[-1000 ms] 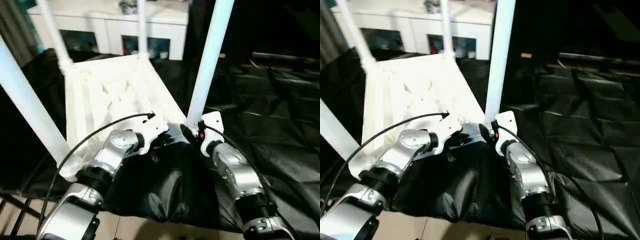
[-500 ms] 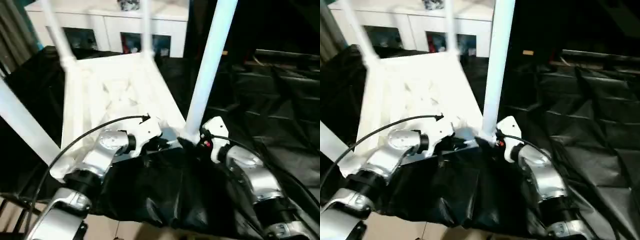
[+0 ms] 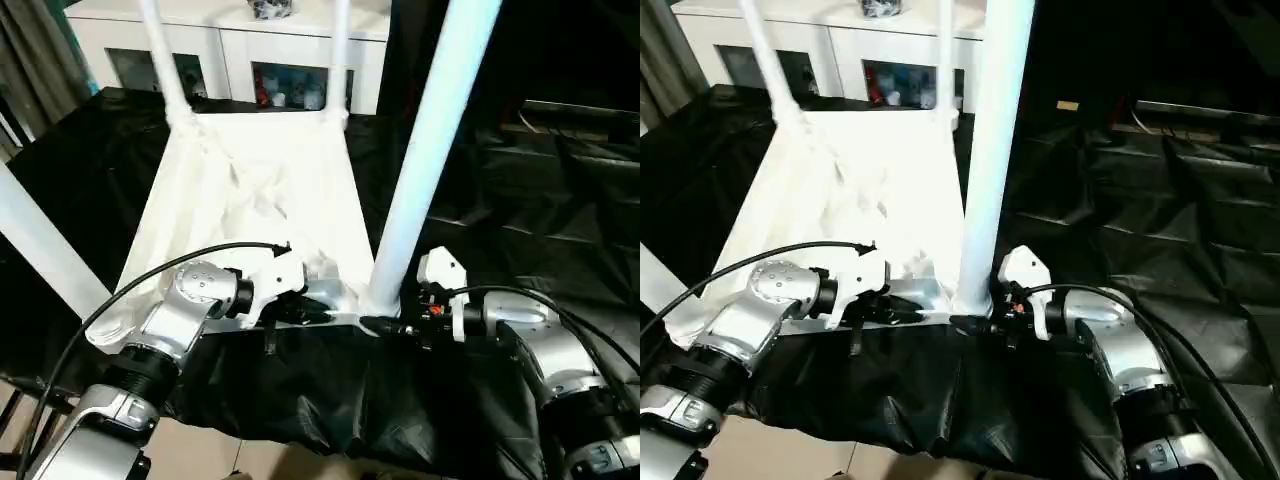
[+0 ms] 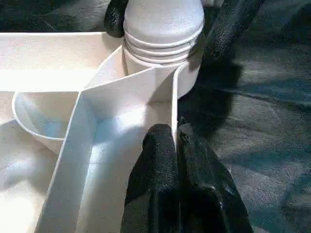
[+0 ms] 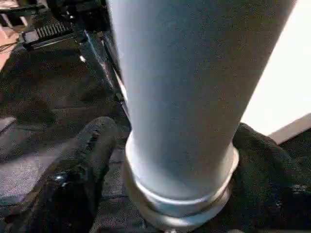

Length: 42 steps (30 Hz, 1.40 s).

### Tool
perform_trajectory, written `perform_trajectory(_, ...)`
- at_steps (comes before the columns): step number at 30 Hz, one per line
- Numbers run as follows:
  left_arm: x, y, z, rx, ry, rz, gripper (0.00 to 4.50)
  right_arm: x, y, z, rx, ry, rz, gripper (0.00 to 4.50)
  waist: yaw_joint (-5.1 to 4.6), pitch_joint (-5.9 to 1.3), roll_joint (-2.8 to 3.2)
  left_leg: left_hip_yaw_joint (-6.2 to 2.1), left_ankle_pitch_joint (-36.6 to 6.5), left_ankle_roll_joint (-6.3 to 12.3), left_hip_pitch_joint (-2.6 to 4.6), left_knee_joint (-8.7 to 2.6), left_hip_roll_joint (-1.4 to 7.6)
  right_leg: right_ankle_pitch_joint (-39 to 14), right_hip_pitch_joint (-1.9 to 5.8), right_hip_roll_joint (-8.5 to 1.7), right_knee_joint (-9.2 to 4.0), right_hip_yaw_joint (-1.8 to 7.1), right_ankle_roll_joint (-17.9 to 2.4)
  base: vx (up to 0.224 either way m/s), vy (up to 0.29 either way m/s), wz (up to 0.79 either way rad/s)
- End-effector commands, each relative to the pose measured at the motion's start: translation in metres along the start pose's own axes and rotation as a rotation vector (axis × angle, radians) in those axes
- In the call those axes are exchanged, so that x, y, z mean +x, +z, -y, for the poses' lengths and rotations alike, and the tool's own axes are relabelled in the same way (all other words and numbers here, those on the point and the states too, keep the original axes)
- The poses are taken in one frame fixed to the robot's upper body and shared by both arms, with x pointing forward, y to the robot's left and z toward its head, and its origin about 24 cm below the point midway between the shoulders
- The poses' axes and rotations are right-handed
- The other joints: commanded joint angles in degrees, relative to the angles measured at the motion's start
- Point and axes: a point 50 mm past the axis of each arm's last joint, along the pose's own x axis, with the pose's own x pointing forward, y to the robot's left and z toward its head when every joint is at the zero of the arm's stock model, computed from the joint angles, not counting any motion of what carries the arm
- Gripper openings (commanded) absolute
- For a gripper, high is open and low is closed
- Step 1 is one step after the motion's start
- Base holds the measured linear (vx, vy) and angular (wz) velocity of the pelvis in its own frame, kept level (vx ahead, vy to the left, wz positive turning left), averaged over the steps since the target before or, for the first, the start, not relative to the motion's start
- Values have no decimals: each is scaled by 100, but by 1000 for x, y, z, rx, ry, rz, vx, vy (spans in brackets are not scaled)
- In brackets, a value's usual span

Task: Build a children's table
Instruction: Rotate leg to tighten

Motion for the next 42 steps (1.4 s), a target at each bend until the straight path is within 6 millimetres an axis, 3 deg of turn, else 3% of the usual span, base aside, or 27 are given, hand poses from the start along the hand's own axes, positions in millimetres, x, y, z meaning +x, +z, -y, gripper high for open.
perform_trajectory(1,3,-3,2,-8,-7,-9,0,14,8,-11,-43,122,18,329,21,-298,-40,1,-982,397,-14,-357,188,-1295,297,-392,-351,216,-1334,0,0,0)
perform_trajectory(8,3,-3,2,-8,-9,-9,0,17,7,-14,-26,142,23,278,25,-291,-39,0,-1008,368,-12,-364,188,-1360,294,-396,-359,218,-1308,0,0,0)
perform_trajectory(17,5,-5,0,-16,27,-17,0,19,-1,-18,7,74,33,272,26,-308,-35,-3,-988,344,-15,-364,187,-1353,301,-394,-358,218,-1282,0,0,0)
perform_trajectory(19,5,-5,-1,-18,51,-19,0,21,-3,-16,19,20,37,272,16,-300,-39,-4,-1087,297,-5,-373,180,-1559,289,-397,-383,220,-1233,0,0,0)
perform_trajectory(21,14,2,-9,-48,171,-2,0,34,-9,-9,79,-213,36,270,-13,-275,-49,-12,-1286,174,7,-393,173,-2055,246,-402,-434,219,-1097,0,0,0)
perform_trajectory(23,21,6,-10,-58,214,15,0,40,-11,-8,112,-291,41,270,-56,-275,-54,-45,-1409,75,-19,-414,163,-2392,277,-410,-442,202,-978,0,0,0)
perform_trajectory(25,25,10,-11,-63,238,26,0,43,-12,-8,132,-333,45,270,-85,-275,-54,-54,-1564,22,9,-416,163,-2674,237,-406,-489,210,-798,0,0,0)
perform_trajectory(26,25,10,-11,-63,238,26,0,43,-12,-8,132,-333,45,270,-94,-277,-56,-53,-1588,32,12,-413,161,-2666,230,-402,-493,216,-796,0,0,0)
perform_trajectory(27,39,19,-12,-81,327,51,0,55,-12,-9,198,-444,49,269,-88,-286,-20,-49,-1598,49,24,-405,158,-2608,221,-395,-491,225,-802,0,0,0)
perform_trajectory(28,42,21,-11,-87,347,54,0,58,-12,-9,208,-466,49,269,-100,-279,-35,-39,-1574,34,25,-406,155,-2514,195,-381,-496,231,-834,0,0,0)
perform_trajectory(29,52,26,-11,-105,406,61,0,66,-11,-10,233,-529,49,269,-104,-290,-41,-46,-1530,16,15,-410,157,-2473,219,-390,-478,229,-844,0,0,0)
perform_trajectory(30,59,30,-8,-110,415,67,0,73,-8,-11,237,-552,51,269,-100,-291,8,-50,-1476,-4,14,-413,156,-2402,215,-385,-472,231,-841,0,0,0)
perform_trajectory(31,63,32,-6,-112,419,72,0,78,-6,-12,239,-563,53,269,-112,-292,-30,-39,-1465,22,8,-403,142,-2331,213,-377,-482,234,-848,0,0,0)
perform_trajectory(33,73,37,-2,-99,409,84,0,85,0,-13,245,-579,76,269,-110,-306,-17,-42,-1385,82,-19,-402,138,-2195,231,-386,-473,243,-846,0,0,0)
perform_trajectory(34,77,39,0,-93,397,89,0,88,5,-14,243,-578,97,304,-119,-322,-14,-47,-1325,106,-31,-404,129,-2052,256,-379,-459,232,-855,0,0,0)
perform_trajectory(37,78,39,0,-85,384,86,0,86,6,-13,258,-578,114,325,-121,-335,-9,-24,-1151,240,-38,-379,123,-1660,267,-377,-440,240,-957,0,0,0)
perform_trajectory(41,72,36,0,-75,363,84,0,77,6,-10,233,-560,116,378,-123,-334,10,-23,-1109,301,-46,-381,126,-1611,281,-381,-438,230,-996,0,0,0)
perform_trajectory(42,69,35,0,-64,351,86,0,73,6,-9,206,-542,110,387,-115,-337,57,-32,-1121,292,-40,-385,129,-1627,284,-385,-437,226,-1002,0,0,0)
